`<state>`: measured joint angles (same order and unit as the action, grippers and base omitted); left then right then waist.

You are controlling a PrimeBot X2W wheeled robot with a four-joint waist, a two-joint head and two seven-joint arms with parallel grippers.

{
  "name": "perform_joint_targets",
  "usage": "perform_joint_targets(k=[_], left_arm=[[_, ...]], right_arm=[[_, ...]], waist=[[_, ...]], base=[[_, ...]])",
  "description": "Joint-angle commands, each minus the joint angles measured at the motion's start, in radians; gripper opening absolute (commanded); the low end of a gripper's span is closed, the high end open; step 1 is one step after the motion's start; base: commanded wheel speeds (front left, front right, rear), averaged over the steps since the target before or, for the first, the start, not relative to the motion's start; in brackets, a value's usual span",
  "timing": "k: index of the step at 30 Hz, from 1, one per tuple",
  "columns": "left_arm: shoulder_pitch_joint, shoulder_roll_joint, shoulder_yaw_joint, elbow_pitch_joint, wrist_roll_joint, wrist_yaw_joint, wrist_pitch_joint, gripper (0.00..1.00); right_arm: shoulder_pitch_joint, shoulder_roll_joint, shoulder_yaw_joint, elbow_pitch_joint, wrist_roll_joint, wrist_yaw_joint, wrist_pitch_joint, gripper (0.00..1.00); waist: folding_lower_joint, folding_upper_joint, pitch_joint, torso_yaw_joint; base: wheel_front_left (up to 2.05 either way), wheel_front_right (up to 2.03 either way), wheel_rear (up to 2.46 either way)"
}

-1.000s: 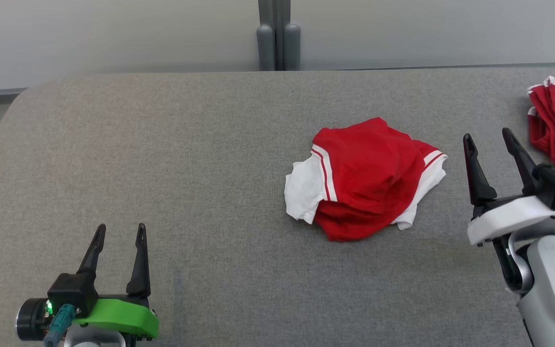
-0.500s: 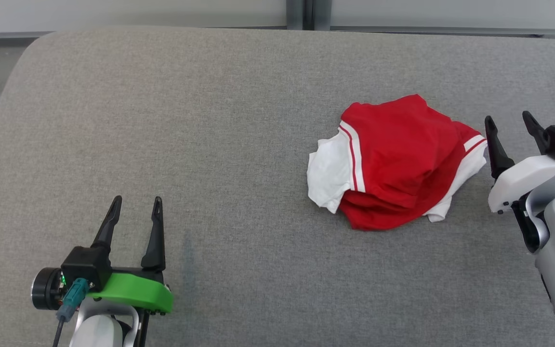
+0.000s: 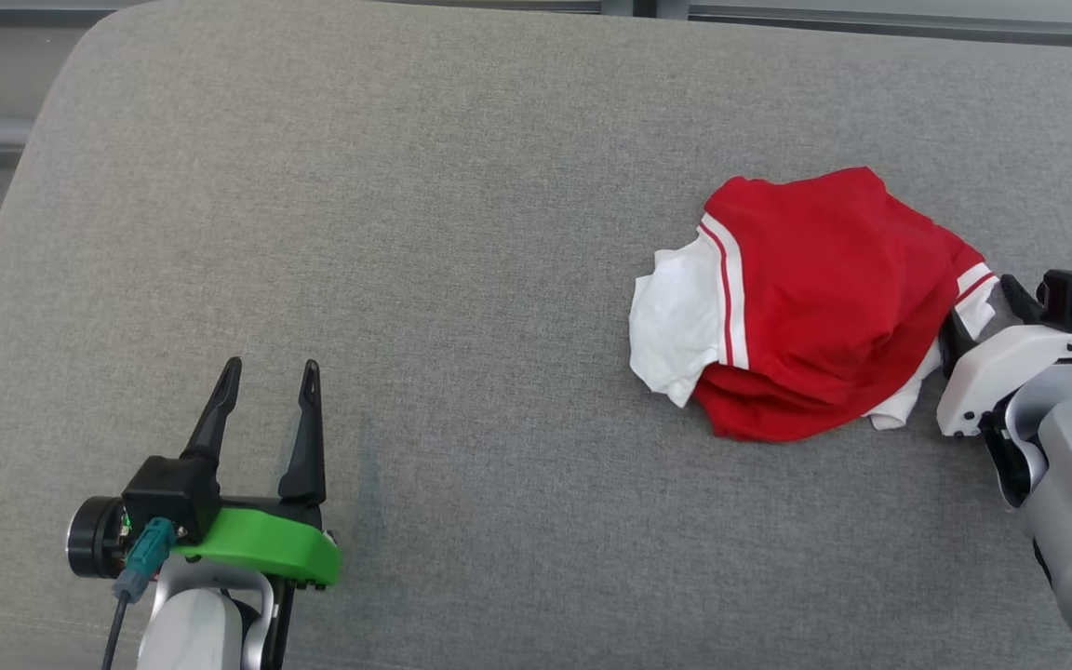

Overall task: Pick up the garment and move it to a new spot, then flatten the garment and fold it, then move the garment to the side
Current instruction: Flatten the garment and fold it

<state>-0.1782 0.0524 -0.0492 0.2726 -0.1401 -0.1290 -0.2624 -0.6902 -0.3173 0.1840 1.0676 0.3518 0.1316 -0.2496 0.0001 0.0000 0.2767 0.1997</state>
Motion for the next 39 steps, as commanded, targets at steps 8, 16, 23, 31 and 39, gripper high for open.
perform_joint_targets(k=[8,16,23,31,39], left_arm=[[-0.003,-0.001,0.007,0.011,-0.012,-0.002,-0.003,1.00],[0.032,-0.001,0.028,0.008,-0.010,0.005,-0.003,1.00],[0.063,-0.001,0.031,0.005,-0.010,0.010,-0.003,1.00],[0.089,-0.001,0.034,0.002,-0.004,0.011,-0.003,1.00],[0.125,-0.001,0.042,-0.003,-0.001,0.013,-0.003,1.00]], right_arm=[[-0.009,-0.004,0.042,0.060,0.064,-0.002,0.006,0.00],[-0.038,-0.066,0.032,-0.009,0.081,-0.002,-0.017,0.00],[-0.001,-0.048,0.015,-0.212,0.049,-0.002,-0.016,0.00],[0.050,0.053,0.104,-0.441,0.027,-0.002,-0.016,0.00],[0.102,0.174,0.296,-0.585,0.021,-0.002,-0.016,0.00]], waist=[[-0.0001,0.0000,-0.024,0.007],[-0.0001,0.0000,-0.084,-0.011],[-0.0001,0.0000,-0.137,-0.023],[-0.0001,0.0000,-0.186,-0.009],[-0.0001,0.0000,-0.215,0.021]], base=[[0.00,0.00,0.00],[0.00,0.00,0.00],[0.00,0.00,0.00],[0.00,0.00,0.00],[0.00,0.00,0.00]])
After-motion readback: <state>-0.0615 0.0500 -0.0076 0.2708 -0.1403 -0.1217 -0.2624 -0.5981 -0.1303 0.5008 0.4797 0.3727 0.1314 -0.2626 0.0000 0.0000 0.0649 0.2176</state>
